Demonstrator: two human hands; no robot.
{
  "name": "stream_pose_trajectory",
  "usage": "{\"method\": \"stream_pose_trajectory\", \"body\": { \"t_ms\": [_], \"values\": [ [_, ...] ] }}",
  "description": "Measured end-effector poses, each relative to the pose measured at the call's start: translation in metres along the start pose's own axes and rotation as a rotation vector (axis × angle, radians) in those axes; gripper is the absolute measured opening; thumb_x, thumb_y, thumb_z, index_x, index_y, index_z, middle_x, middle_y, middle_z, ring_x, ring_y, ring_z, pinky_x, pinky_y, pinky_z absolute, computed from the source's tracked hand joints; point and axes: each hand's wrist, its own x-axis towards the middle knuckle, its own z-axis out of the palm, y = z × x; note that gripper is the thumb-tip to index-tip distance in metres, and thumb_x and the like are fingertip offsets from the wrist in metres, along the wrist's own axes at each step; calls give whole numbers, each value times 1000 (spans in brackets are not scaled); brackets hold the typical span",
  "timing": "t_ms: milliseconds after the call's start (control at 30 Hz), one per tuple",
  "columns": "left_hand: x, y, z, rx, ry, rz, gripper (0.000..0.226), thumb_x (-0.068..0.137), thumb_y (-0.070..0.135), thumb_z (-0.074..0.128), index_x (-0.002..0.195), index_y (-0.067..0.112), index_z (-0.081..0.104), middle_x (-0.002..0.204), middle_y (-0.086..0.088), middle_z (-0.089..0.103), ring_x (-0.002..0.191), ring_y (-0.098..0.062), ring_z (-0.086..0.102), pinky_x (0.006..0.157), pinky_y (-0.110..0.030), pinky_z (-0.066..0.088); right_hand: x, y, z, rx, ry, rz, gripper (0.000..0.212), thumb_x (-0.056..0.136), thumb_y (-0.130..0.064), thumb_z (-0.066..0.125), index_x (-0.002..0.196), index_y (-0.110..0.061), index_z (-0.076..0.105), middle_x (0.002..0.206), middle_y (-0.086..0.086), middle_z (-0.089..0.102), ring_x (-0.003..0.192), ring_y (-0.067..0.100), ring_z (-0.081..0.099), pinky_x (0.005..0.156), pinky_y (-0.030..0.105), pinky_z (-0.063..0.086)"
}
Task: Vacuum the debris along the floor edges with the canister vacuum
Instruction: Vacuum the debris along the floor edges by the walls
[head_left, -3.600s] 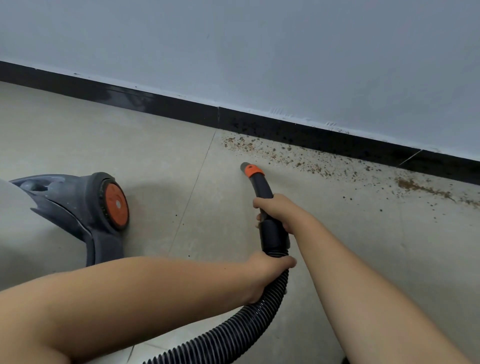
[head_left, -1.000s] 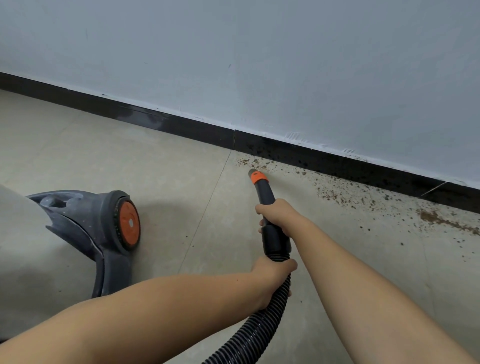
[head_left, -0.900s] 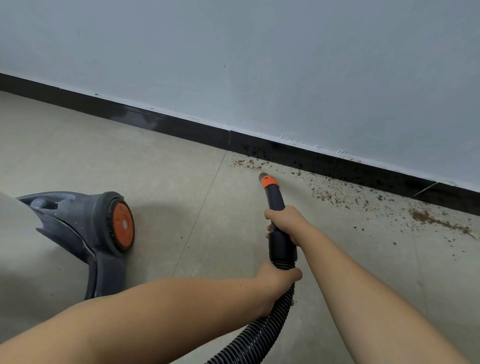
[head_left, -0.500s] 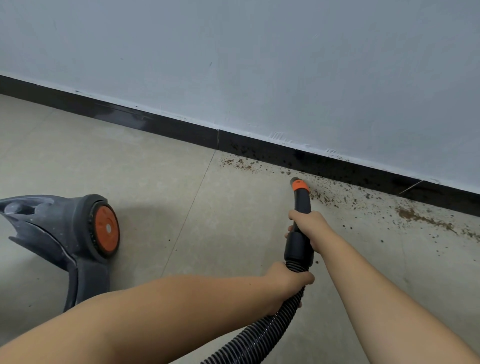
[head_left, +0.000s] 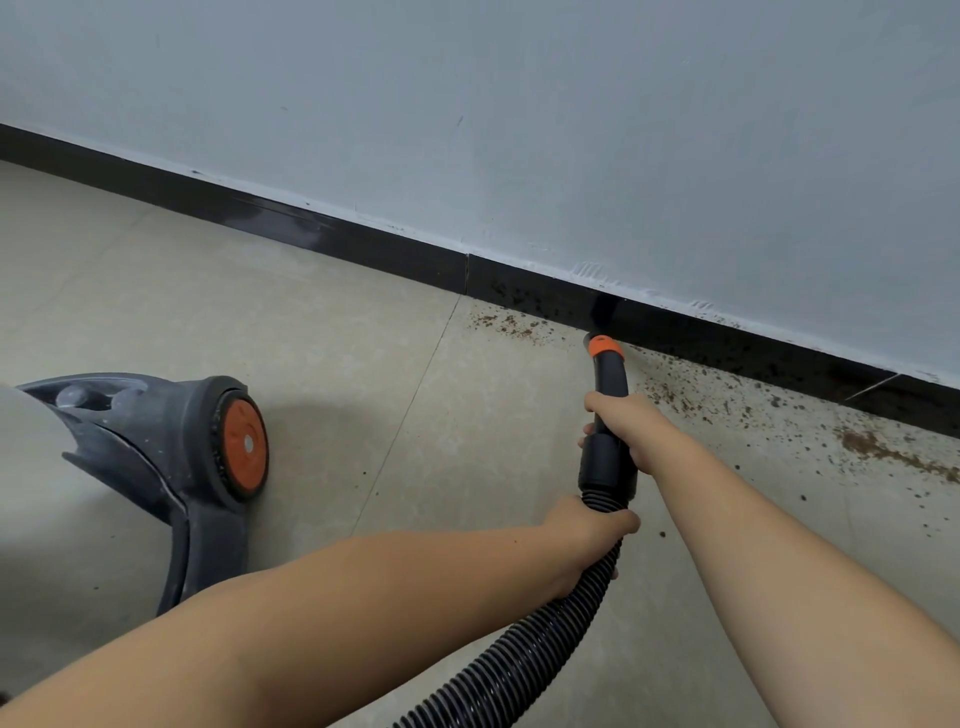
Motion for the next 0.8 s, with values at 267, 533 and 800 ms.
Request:
{"method": "stream_pose_trajectory", "body": {
  "t_ms": [267, 533, 800],
  "values": [
    [8, 7, -2, -63, 52, -2, 19, 86, 16, 62, 96, 5, 51, 73, -9, 49, 52, -20, 49, 49, -25, 44, 5, -15, 8, -50, -58, 1, 30, 87, -11, 60, 113, -3, 46, 74, 14, 61, 53, 25, 63, 46, 28, 52],
    [11, 9, -20, -119, 117, 20, 19, 87, 15, 61, 98, 5, 50, 74, -9, 49, 54, -21, 49, 44, -23, 42, 10, -29, 36, -134, -122, -46, 32, 86, -12, 60, 114, -2, 46, 75, 12, 62, 53, 23, 64, 50, 30, 53],
    [17, 11, -39, -192, 174, 22, 22, 85, 16, 62, 101, 5, 52, 74, -9, 51, 51, -20, 51, 47, -23, 43, 18, -42, 65, -213, -180, -76, 32, 86, -15, 61, 112, -4, 47, 76, 11, 62, 57, 23, 65, 53, 30, 53]
  ]
}}
